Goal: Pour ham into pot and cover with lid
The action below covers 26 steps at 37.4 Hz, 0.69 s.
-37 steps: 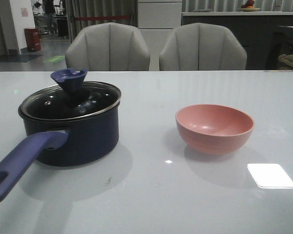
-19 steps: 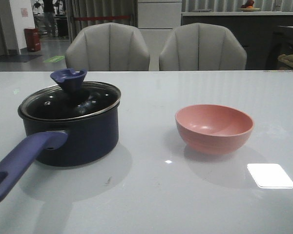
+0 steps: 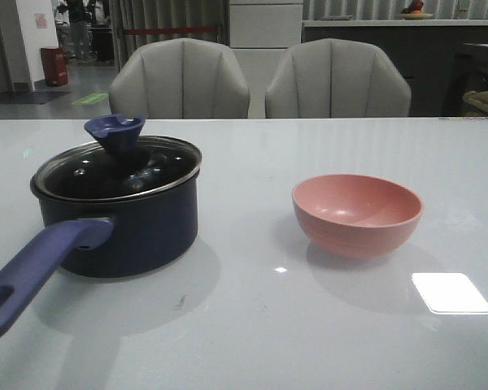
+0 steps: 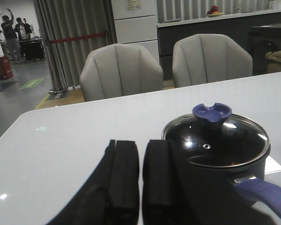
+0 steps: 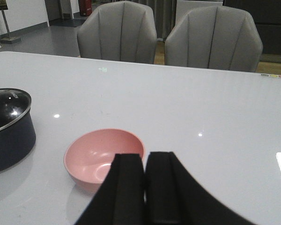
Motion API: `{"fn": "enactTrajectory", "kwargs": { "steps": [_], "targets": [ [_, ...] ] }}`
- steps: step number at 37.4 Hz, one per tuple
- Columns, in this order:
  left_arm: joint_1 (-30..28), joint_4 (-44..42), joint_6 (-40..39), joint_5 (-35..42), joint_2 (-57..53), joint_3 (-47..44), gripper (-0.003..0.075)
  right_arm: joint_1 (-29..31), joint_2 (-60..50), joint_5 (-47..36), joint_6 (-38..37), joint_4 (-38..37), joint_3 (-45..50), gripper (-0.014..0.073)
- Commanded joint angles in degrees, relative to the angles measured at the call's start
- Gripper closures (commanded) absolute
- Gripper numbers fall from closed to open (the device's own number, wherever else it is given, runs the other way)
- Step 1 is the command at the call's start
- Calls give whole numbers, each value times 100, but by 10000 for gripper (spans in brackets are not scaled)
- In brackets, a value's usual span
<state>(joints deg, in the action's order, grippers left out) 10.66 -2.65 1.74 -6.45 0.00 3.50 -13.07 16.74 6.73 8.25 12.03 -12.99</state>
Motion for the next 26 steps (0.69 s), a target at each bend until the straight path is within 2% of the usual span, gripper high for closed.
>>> {"fn": "enactTrajectory", "kwargs": {
  "steps": [1,7,10,12,26],
  "targets": [
    [-65,61,-398,541,-153,-32,607,5,36,-433,43,7,-157,438],
    [-77,32,-882,719,-130,-333,607,5,36,-424,43,7,-157,438],
    [-77,46,-893,923,-130,-513,607,5,36,-424,43,7,-157,438],
    [-77,46,-893,732,-130,-497,607,5,36,-424,43,7,-157,438],
    [-77,46,-893,719,-130,-497,607,5,36,-424,43,7,-157,438]
  ]
}}
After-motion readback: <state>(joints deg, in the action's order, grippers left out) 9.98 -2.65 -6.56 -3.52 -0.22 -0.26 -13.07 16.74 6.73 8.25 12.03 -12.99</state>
